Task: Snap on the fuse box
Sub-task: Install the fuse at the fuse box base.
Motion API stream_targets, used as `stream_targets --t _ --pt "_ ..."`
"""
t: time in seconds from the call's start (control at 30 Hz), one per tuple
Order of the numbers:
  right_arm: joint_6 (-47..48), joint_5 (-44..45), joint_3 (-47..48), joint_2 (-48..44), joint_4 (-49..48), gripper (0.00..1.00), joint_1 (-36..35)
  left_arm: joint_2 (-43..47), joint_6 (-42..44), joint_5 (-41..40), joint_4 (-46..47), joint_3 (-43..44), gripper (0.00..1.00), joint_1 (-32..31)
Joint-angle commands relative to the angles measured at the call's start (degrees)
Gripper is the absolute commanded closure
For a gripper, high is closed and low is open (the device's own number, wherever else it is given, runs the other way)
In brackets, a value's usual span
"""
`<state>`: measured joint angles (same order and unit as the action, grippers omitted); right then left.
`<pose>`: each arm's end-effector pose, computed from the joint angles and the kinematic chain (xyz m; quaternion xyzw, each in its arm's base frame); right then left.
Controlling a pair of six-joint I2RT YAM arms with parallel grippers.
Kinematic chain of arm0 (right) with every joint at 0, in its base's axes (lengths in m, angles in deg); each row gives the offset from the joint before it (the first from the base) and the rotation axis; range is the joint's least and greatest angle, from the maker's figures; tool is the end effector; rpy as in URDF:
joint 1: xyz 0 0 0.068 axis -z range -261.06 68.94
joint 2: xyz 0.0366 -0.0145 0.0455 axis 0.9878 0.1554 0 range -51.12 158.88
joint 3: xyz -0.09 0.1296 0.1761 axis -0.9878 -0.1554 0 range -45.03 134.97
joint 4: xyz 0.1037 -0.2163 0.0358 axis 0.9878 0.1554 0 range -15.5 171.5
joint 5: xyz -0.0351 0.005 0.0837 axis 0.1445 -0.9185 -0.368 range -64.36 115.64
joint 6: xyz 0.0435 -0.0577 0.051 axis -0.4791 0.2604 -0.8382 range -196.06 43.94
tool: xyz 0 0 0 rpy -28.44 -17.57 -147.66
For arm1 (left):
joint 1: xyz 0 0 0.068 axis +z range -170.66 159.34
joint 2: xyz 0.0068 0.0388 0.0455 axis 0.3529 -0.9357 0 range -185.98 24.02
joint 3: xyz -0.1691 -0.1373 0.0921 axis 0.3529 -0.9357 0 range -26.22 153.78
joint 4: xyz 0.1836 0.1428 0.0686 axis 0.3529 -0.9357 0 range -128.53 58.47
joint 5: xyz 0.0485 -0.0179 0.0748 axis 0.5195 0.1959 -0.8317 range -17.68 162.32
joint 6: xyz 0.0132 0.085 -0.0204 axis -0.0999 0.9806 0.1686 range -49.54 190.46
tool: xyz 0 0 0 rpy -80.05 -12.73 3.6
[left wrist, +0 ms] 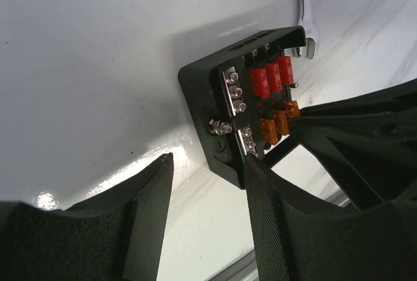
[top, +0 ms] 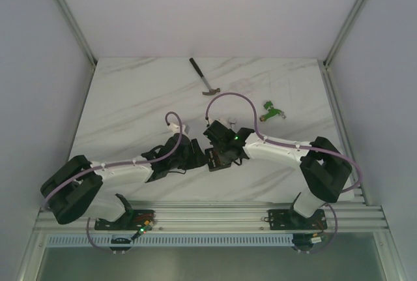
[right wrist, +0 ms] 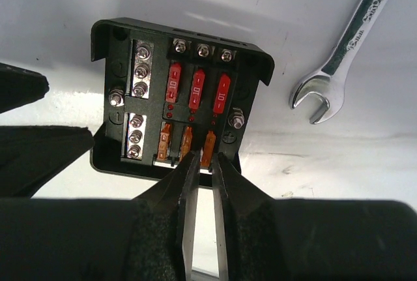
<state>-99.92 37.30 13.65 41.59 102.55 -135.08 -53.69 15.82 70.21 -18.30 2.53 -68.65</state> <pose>0.2015 0.2506 0.1300 -0.2275 0.9386 0.0742 0.2486 0.1953 -0.2124 0.1155 -0.0600 0.8878 -0.3457 0.2978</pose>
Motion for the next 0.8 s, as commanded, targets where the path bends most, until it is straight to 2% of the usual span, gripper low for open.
stream_targets --t 0.0,0.17,0.33,0.57,0.77 --pt "-1.16 -0.87 1.27 -0.88 1.14 0.81 -0.03 -2.03 -0.58 0.6 1.06 1.87 0.45 -0.17" --pt "-1.24 -1.64 1.6 -0.87 0.81 0.81 0.34 -4.47 -0.48 0.95 1.04 2.78 0.49 -0.18" --pt "-2.09 -0.69 1.96 -1.61 0.74 0.74 0.87 -5.41 -0.69 0.8 1.09 2.89 0.52 -0.19" --pt "-2.66 -0.78 2.15 -2.34 0.36 0.75 1.37 -6.19 -1.43 0.88 1.02 2.75 0.56 -0.17" --pt "-2.86 -1.44 1.9 -1.59 0.24 0.8 1.85 -6.84 -2.0 1.12 1.02 2.7 0.61 -0.18"
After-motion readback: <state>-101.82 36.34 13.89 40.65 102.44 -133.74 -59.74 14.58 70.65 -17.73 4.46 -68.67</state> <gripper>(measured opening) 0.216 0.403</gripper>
